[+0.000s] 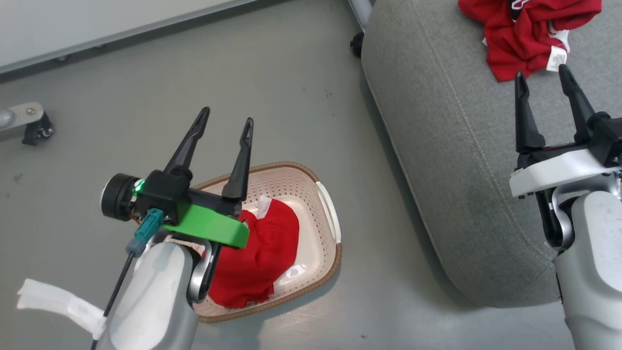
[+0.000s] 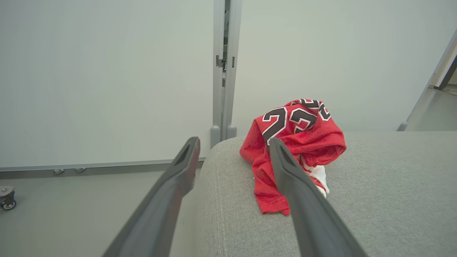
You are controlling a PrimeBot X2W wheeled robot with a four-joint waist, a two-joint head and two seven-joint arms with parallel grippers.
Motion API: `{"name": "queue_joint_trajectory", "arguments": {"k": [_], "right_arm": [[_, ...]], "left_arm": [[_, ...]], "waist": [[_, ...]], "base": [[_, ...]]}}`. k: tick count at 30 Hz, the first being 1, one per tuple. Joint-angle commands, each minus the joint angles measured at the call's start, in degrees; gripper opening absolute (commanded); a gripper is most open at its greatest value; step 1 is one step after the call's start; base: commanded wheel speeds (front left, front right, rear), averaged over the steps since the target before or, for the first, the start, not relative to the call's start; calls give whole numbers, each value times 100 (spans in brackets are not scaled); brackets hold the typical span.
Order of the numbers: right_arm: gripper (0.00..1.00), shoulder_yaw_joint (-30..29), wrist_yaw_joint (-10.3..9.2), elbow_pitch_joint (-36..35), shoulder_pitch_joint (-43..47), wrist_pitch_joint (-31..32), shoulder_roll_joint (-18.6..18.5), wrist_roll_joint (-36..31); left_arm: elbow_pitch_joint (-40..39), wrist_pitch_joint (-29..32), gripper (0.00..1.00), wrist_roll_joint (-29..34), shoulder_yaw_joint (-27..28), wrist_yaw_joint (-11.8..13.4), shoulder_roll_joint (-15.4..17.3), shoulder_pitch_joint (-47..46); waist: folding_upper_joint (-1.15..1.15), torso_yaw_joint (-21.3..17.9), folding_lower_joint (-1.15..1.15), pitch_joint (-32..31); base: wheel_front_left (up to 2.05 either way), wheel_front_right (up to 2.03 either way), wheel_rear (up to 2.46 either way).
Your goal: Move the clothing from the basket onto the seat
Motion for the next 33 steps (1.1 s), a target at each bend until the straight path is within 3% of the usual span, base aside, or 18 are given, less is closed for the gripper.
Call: {"name": "queue_joint_trajectory", "arguments": {"k": [1, 19, 33], "right_arm": [[100, 53, -4, -52, 127, -14, 33, 34], [100, 776, -4, -472, 947, -14, 494, 42], [100, 729, -4, -825, 1978, -14, 679, 197]], "left_arm": [[-19, 3, 100, -24, 119, 45, 13, 167], [-214, 3, 100, 115, 1624, 136, -145, 1308], [-395, 3, 100, 380, 1977, 11, -256, 2061]], "waist": [[0, 381, 0, -436], [0, 1011, 0, -1281], [0, 1042, 0, -1672]], "base": [[0, 0, 0], [0, 0, 0], [0, 0, 0]]}}
